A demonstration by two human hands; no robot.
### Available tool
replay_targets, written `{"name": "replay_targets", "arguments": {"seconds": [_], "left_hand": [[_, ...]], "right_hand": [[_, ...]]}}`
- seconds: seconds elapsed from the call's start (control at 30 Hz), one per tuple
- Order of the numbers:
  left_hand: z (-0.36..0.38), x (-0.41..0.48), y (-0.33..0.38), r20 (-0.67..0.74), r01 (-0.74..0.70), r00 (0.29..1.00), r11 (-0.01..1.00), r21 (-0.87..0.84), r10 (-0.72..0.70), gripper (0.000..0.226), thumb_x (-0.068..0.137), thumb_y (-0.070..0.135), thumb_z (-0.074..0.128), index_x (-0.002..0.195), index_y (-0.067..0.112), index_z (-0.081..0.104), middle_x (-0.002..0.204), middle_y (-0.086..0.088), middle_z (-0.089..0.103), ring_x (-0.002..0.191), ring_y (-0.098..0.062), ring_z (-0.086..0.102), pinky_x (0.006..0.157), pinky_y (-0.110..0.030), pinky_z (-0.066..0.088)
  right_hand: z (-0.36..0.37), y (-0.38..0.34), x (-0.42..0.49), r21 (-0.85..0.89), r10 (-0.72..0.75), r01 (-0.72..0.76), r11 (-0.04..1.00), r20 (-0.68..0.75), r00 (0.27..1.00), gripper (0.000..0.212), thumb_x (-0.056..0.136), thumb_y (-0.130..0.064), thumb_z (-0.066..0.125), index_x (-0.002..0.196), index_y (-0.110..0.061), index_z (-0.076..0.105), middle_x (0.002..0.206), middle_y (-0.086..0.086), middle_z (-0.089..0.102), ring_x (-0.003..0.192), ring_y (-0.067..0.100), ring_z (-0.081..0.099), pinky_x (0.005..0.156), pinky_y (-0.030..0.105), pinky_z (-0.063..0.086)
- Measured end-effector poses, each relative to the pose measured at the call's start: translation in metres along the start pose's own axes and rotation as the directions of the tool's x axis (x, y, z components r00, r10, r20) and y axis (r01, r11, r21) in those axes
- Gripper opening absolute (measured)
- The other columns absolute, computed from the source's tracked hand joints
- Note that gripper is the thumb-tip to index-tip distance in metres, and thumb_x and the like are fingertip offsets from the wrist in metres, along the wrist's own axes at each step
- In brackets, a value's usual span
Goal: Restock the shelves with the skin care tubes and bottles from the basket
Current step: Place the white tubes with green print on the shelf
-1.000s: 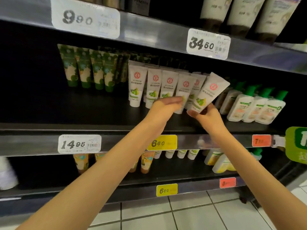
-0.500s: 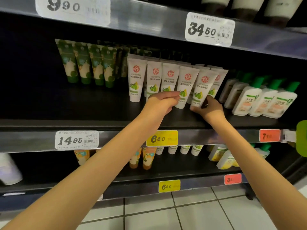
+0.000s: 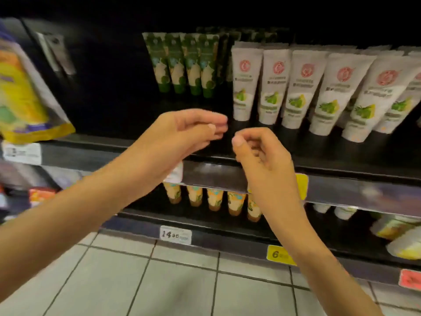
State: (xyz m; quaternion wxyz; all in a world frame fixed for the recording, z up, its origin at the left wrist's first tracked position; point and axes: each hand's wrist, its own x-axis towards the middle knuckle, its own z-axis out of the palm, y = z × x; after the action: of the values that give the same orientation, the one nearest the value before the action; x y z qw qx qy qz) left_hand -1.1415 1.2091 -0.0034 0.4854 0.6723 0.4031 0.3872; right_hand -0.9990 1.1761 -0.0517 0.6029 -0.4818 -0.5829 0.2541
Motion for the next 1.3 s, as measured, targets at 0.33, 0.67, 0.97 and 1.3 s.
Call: {"name": "replay_targets", "arguments": {"seconds": [0.33,0.67,0.97,1.3], "left_hand": [[-0.151,-0.201,-0.016,-0.584,0.252,0.787,0.968,0.010,-0.199,0.029,0.073,0.015,0.058,0.100,0.011,0.065,0.096,-0.001,0.073,0.093,-0.008,0.066,0.088,-0.018,0.049],[-0.204,-0.425,-0.096,-0.890,0.346,0.373,0.929,-0.128,-0.262,0.022,0.081,0.013,0.052,0.098,0.016,0.066,0.096,0.004,0.072,0.096,-0.009,0.065,0.093,-0.027,0.048],[-0.259,-0.531,-0.158,-0.920,0.332,0.211,0.910,-0.249,-0.329,0.020,0.084,0.007,0.058,0.092,0.023,0.067,0.088,0.009,0.073,0.090,-0.007,0.066,0.086,-0.026,0.046],[-0.287,-0.583,-0.185,-0.920,0.304,-0.042,0.872,-0.383,-0.390,0.025,0.089,-0.003,0.047,0.092,0.015,0.063,0.094,-0.004,0.065,0.085,-0.008,0.061,0.075,-0.009,0.046]], "right_hand": [[0.169,-0.043,-0.049,0.217,-0.066,-0.102,0.971,0.651,0.756,0.007,0.088,-0.022,0.057,0.087,-0.028,0.059,0.084,-0.013,0.063,0.075,-0.008,0.056,0.066,0.003,0.041],[0.223,-0.042,-0.176,0.030,0.011,-0.112,0.993,0.937,0.348,0.007,0.083,-0.030,0.060,0.086,-0.035,0.064,0.089,-0.025,0.063,0.087,-0.008,0.058,0.074,-0.001,0.039],[0.343,-0.092,-0.196,0.142,-0.139,0.014,0.990,0.936,0.323,0.011,0.082,-0.021,0.059,0.084,-0.031,0.064,0.084,-0.013,0.069,0.080,0.002,0.063,0.072,0.007,0.045],[0.476,-0.150,-0.314,0.146,-0.146,-0.056,0.988,0.989,0.010,0.010,0.090,-0.009,0.057,0.088,-0.019,0.061,0.085,-0.005,0.065,0.084,0.012,0.061,0.079,0.019,0.047]]}}
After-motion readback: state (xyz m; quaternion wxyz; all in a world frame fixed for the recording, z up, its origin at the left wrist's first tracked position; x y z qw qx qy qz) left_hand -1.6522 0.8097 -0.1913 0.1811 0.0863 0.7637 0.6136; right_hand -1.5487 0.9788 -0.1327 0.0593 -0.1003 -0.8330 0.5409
